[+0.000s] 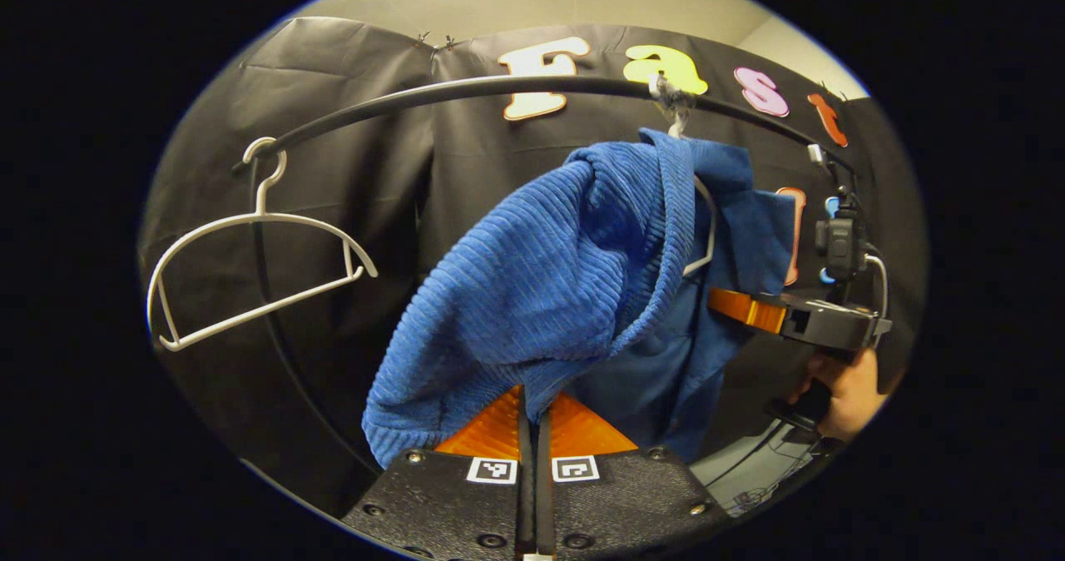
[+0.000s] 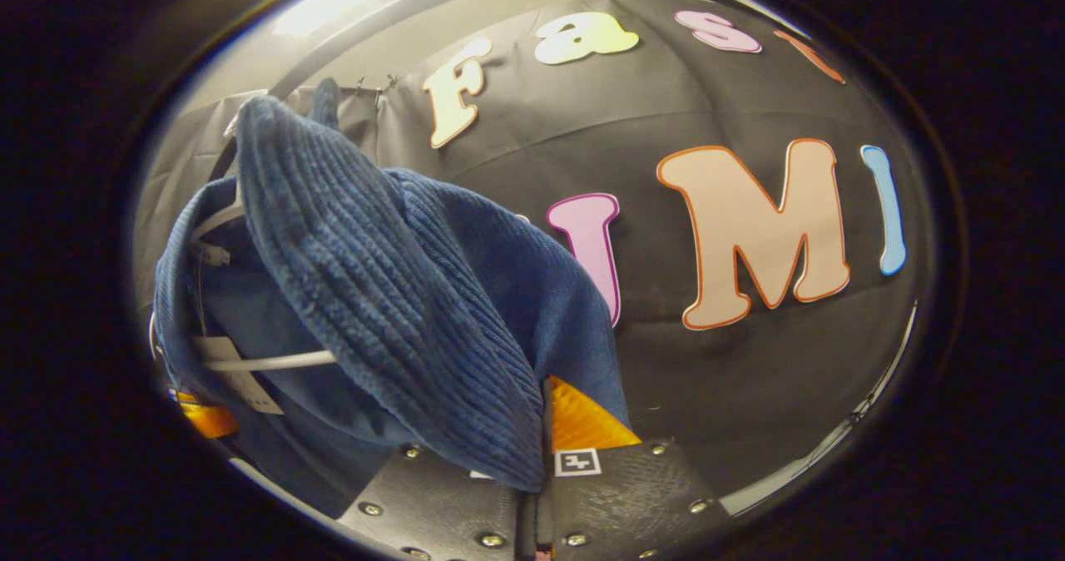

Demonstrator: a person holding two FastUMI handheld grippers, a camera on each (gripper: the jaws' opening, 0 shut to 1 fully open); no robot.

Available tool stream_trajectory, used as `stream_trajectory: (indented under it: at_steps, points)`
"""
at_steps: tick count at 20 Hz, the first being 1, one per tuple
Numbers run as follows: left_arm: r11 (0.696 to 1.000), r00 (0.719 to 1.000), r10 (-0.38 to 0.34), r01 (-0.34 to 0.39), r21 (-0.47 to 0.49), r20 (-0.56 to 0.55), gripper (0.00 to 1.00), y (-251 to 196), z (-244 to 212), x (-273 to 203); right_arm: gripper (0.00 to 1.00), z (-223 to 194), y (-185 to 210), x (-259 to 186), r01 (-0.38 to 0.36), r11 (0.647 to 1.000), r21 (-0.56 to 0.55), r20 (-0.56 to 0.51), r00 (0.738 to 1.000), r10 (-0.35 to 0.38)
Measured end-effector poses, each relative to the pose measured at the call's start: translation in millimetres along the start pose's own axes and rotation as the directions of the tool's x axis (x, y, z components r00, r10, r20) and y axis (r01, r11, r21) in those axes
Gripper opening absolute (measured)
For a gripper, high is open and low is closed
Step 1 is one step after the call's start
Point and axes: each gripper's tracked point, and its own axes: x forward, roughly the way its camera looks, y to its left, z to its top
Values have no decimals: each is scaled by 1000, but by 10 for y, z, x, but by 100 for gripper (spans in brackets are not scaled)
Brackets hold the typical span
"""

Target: Grasp the clothes on the hanger with both hands and then place them into the laundry hamper below.

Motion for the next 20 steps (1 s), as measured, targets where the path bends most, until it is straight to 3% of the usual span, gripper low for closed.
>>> stream_trajectory:
  at_steps: [3, 5, 11, 17, 20]
  points:
    - [995, 996, -84, 84, -49, 4, 0, -77, 137, -255, 5, 119, -13, -84, 25, 1000, -6, 28, 999, -25]
    - [994, 993, -110, 111, -20, 30, 0, -75, 269, -415, 0, 247, -18, -129, 36, 999, -1, 53, 998, -36]
    - [960, 959, -267, 257, 110, 93, 0, -255, 579, -737, 0, 232, -74, -158, 82, 996, -17, 46, 996, -81]
    - [931, 929, -363, 359, 67, 77, 2, -168, 701, -992, 1, 308, -131, -88, 141, 990, -29, 78, 987, -138]
    - [932, 927, -362, 361, 22, 97, 2, 30, 891, -1067, 1, 374, -129, 23, 160, 987, -14, 91, 983, -158]
